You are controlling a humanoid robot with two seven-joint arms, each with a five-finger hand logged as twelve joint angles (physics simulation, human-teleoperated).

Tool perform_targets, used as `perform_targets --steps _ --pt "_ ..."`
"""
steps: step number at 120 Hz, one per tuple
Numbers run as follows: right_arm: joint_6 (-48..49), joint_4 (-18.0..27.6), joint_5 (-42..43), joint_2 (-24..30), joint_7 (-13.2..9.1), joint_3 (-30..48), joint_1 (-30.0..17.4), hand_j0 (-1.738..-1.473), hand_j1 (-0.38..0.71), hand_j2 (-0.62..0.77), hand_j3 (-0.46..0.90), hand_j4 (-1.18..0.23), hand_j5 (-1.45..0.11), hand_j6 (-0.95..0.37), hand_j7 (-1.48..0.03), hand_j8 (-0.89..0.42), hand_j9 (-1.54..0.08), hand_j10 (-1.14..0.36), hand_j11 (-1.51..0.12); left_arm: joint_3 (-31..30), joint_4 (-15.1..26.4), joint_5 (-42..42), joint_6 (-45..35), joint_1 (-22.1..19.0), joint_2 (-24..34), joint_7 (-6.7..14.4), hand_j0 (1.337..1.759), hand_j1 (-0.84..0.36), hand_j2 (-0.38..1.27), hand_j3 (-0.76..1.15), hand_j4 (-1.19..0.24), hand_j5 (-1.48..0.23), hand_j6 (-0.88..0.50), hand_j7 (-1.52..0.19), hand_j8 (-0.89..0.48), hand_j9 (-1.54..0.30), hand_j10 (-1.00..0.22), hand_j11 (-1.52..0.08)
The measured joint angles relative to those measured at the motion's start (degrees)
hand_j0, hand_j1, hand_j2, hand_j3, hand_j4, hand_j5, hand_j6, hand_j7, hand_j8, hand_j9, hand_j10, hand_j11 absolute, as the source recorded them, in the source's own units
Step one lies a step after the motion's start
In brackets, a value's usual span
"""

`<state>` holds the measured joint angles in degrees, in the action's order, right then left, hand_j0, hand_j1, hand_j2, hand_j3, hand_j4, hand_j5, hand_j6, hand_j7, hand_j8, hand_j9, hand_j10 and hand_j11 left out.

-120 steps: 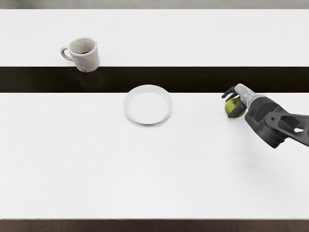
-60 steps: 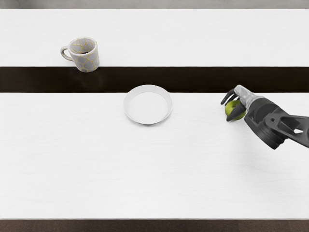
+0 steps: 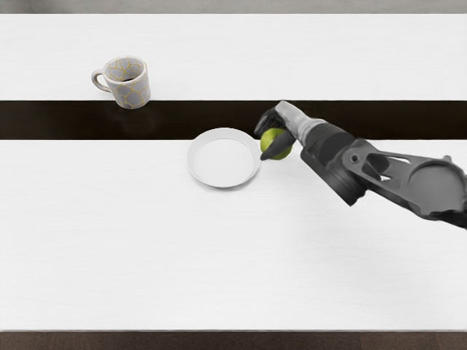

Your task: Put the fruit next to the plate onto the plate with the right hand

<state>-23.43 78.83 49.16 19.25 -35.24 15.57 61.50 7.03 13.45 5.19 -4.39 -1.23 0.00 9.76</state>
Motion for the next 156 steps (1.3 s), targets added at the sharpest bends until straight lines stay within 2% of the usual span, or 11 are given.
perform_targets --steps 13,31,36,40,54,66,80,95,108,128,156 --pt "0.0 -1.5 0.0 -4.3 0.1 0.1 1.5 -1.645 0.21 0.17 0.0 -0.84 -1.11 -0.6 -1.1 -0.36 -1.11 -0.33 -1.12 0.0 0.0 0.0 0.0 0.0 0.0 0.0 1.658 0.34 0.0 0.0 -0.01 -0.01 -0.01 -0.01 -0.01 -0.01 -0.01 -0.01" --pt "0.1 -10.6 -0.1 -12.9 0.1 0.0 2.1 -1.647 0.21 0.18 0.0 -0.85 -1.14 -0.66 -1.11 -0.34 -1.12 -0.32 -1.12 0.0 0.0 0.0 0.0 -0.1 0.0 0.0 1.658 0.34 0.0 0.0 -0.01 -0.01 -0.01 -0.01 -0.01 -0.01 -0.01 -0.01" --pt "0.0 -12.0 -0.1 -14.2 0.1 0.0 2.2 -1.648 0.23 0.24 0.0 -0.83 -1.12 -0.67 -1.1 -0.35 -1.1 -0.32 -1.1 0.0 0.0 0.0 0.0 0.0 0.0 0.0 1.658 0.34 0.0 0.0 -0.01 -0.01 -0.01 -0.01 -0.01 -0.01 -0.01 -0.01" --pt "-0.1 -13.1 0.1 -14.9 0.2 0.0 2.2 -1.65 0.2 0.21 0.0 -0.76 -1.02 -0.62 -1.0 -0.35 -1.01 -0.32 -1.01 0.0 0.0 0.0 0.0 -0.1 0.0 0.0 1.658 0.34 0.0 0.0 -0.01 -0.01 -0.01 -0.01 -0.01 -0.01 -0.01 -0.01" --pt "0.2 -15.3 0.4 -15.1 0.2 0.2 2.9 -1.653 -0.02 0.12 0.0 -0.44 -0.59 -0.37 -0.58 -0.21 -0.58 -0.19 -0.58 0.0 0.0 0.0 0.0 0.0 0.0 0.0 1.658 0.34 0.0 0.0 -0.01 -0.01 -0.01 -0.01 -0.01 -0.01 -0.01 -0.01" --pt "10.2 -11.0 -2.2 -11.3 0.2 8.8 1.7 -1.655 -0.13 0.07 0.0 -0.28 -0.38 -0.24 -0.37 -0.14 -0.37 -0.13 -0.37 0.0 0.0 0.0 0.0 -0.1 0.0 0.0 1.658 0.34 0.0 0.0 -0.01 -0.01 -0.01 -0.01 -0.01 -0.01 -0.01 -0.01" --pt "26.5 -1.3 -7.9 -5.8 0.2 23.0 -5.4 -1.656 -0.21 0.04 0.0 -0.17 -0.23 -0.15 -0.23 -0.09 -0.23 -0.09 -0.23 0.0 0.0 -0.1 0.1 0.0 0.0 0.0 1.658 0.34 0.0 0.0 -0.01 -0.01 -0.01 -0.01 -0.01 -0.01 -0.01 -0.01" --pt "44.9 2.9 -12.6 -2.8 0.2 39.6 -15.5 -1.657 -0.26 0.02 0.0 -0.11 -0.15 -0.1 -0.14 -0.07 -0.14 -0.06 -0.14 0.1 0.1 -0.1 0.1 0.3 0.0 0.1 1.658 0.34 0.0 0.0 -0.01 -0.01 -0.01 -0.01 -0.01 -0.01 -0.01 -0.01" --pt "53.6 4.0 -18.2 -0.1 0.2 50.8 -24.4 -1.658 -0.28 0.01 0.0 -0.08 -0.1 -0.07 -0.1 -0.05 -0.1 -0.05 -0.1 0.1 0.1 0.0 0.1 0.7 0.0 0.1 1.658 0.34 0.0 0.0 -0.01 -0.01 -0.01 -0.01 -0.01 -0.01 -0.01 -0.01" --pt "57.5 4.2 -25.0 4.1 0.2 62.0 -36.1 -1.658 -0.3 0.0 0.0 -0.05 -0.07 -0.05 -0.06 -0.04 -0.06 -0.04 -0.06 0.1 0.1 0.0 0.1 0.7 0.0 0.1 1.658 0.34 0.0 0.0 -0.01 -0.01 -0.01 -0.01 -0.01 -0.01 -0.01 -0.01" --pt "58.3 1.4 -27.1 6.8 0.2 76.3 -47.2 -1.658 -0.31 0.0 0.0 -0.03 -0.04 -0.03 -0.04 -0.03 -0.04 -0.03 -0.04 0.1 0.1 0.0 0.1 0.7 0.0 0.1 1.658 0.34 0.0 0.0 -0.01 -0.01 -0.01 -0.01 -0.01 -0.01 -0.01 -0.01"
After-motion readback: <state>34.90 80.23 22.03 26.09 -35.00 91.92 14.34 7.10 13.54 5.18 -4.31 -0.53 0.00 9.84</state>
